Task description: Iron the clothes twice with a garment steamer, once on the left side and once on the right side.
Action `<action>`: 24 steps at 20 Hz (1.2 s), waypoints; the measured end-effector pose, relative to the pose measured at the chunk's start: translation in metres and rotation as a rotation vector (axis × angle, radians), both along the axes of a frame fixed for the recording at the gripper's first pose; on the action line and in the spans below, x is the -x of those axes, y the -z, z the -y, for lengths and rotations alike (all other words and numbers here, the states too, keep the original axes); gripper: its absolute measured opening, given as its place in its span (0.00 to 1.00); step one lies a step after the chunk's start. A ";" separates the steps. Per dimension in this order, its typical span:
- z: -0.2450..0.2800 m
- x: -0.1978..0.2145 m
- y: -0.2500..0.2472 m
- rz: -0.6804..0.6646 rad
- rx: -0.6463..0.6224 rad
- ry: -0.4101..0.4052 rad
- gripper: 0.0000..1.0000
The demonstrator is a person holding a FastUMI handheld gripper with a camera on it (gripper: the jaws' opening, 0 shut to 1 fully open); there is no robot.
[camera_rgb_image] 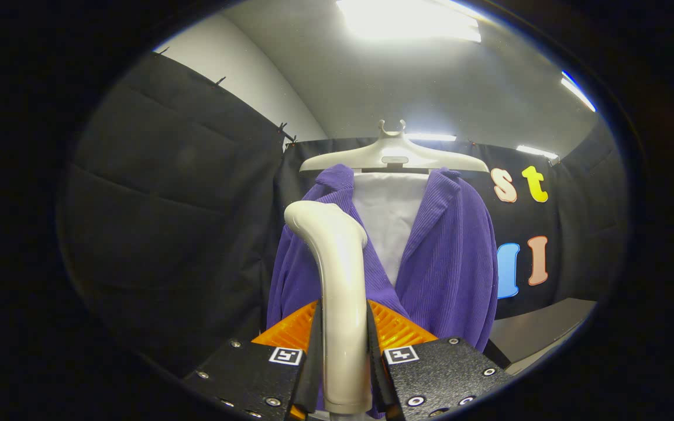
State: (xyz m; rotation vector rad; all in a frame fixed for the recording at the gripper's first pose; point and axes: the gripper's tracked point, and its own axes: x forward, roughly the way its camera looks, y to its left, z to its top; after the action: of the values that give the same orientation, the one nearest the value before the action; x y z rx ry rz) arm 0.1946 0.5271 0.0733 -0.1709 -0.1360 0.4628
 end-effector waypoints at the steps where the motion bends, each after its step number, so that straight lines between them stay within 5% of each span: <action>1: 0.000 0.003 0.010 -0.011 0.013 -0.001 0.36; 24: 0.069 0.029 0.203 -0.231 0.171 0.023 0.37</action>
State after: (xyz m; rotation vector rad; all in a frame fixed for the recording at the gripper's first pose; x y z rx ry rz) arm 0.1658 0.4583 -0.1298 -0.2844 0.1318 0.4681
